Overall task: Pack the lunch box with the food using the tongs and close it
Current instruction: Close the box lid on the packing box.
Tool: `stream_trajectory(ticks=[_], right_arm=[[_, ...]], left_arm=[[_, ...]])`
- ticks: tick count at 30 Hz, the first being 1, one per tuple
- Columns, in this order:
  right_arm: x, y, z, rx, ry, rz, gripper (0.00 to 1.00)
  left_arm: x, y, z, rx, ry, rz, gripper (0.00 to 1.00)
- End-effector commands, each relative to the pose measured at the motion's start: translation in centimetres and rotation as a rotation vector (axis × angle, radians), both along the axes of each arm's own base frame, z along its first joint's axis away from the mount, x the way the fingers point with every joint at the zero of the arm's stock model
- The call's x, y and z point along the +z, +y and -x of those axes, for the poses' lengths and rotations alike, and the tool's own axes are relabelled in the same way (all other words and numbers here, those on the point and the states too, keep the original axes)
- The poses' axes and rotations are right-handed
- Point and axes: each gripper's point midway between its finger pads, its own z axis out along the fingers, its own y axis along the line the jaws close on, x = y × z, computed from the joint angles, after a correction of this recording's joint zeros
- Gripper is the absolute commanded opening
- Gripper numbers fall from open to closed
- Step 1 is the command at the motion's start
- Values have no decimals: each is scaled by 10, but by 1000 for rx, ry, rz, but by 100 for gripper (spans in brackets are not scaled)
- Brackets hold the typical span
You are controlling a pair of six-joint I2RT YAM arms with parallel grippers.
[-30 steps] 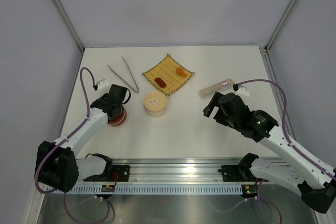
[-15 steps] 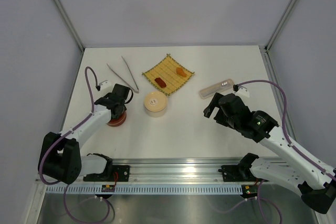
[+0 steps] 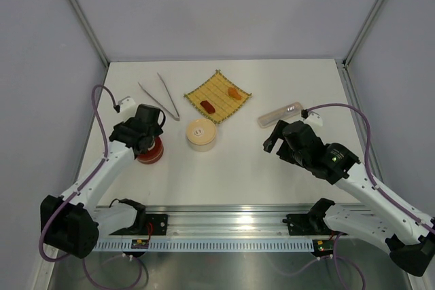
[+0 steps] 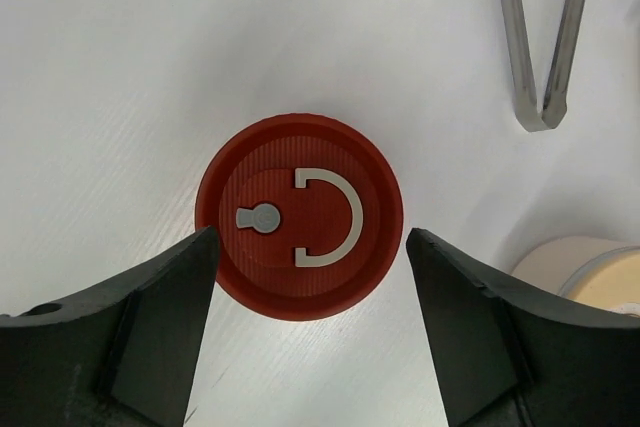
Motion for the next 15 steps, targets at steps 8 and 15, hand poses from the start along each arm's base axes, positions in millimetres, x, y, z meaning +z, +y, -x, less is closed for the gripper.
stream_trajectory(ticks=[8, 15], right_arm=[[0, 0, -1, -5, -6, -4, 99], [2, -4, 2, -13, -8, 1, 99]], left_arm=[[-73, -3, 3, 71, 137, 133, 78], [-71, -11, 0, 63, 133, 181, 76]])
